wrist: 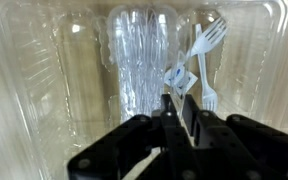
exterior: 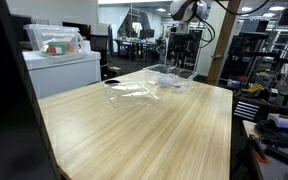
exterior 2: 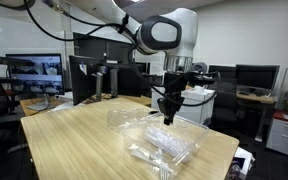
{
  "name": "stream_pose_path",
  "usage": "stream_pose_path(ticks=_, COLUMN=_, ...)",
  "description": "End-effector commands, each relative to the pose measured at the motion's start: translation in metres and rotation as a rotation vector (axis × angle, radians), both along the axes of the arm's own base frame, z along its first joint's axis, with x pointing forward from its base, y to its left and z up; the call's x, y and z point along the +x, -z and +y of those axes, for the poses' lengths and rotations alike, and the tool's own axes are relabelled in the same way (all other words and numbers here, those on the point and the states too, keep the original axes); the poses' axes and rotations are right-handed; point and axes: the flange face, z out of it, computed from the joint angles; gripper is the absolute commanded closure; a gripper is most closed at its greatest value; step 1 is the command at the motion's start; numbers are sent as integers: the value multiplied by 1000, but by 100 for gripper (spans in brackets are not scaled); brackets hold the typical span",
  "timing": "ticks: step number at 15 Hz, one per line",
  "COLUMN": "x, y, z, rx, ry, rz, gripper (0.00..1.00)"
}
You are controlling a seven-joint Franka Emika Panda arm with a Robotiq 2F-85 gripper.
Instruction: Put the fork in the container and the lid on top
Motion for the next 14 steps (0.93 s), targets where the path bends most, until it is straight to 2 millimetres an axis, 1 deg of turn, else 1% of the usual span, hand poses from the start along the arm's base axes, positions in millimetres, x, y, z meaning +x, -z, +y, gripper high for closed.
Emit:
stream_pose_path(ticks=1, x=9, y=10, z=-26, rx=9, ry=-74, rz=51, gripper=93)
stream_pose_path(ticks=2, x=11, y=13, z=-28, rx=14, ry=-80, rz=61, gripper=92)
stream_pose_path(ticks=3, x=13, y=16, z=-30, rx=20, ry=-77, rz=72, gripper=60)
stream_pose_path(ticks=4, x=15, y=18, z=-31, rx=34, ry=-68, rz=81, gripper=59)
stream_pose_path(ticks=6, x=20, y=19, z=-26, rx=62, ry=-48, rz=94, gripper=45)
stream_pose_path(ticks=8, x=27, y=13, z=-15, rx=86, ry=-31, rz=105, gripper=33)
stream_pose_path(ticks=9, x=31, y=8, z=-6, rx=77, ry=-5, rz=95, gripper=27)
stream_pose_path(ticks=11, x=42, y=-6, z=13, rx=60, ry=39, rz=43, gripper=12)
stream_pose_path(ticks=12, x=52, y=-13, z=37, rx=67, ry=81, rz=28, gripper=4)
stream_pose_path(ticks=13, x=59, y=-16, z=56, rx=75, ry=117, rz=21, gripper=0)
stream_pose_path(ticks=14, x=65, y=-19, z=71, rx=82, ry=136, rz=4, gripper=0)
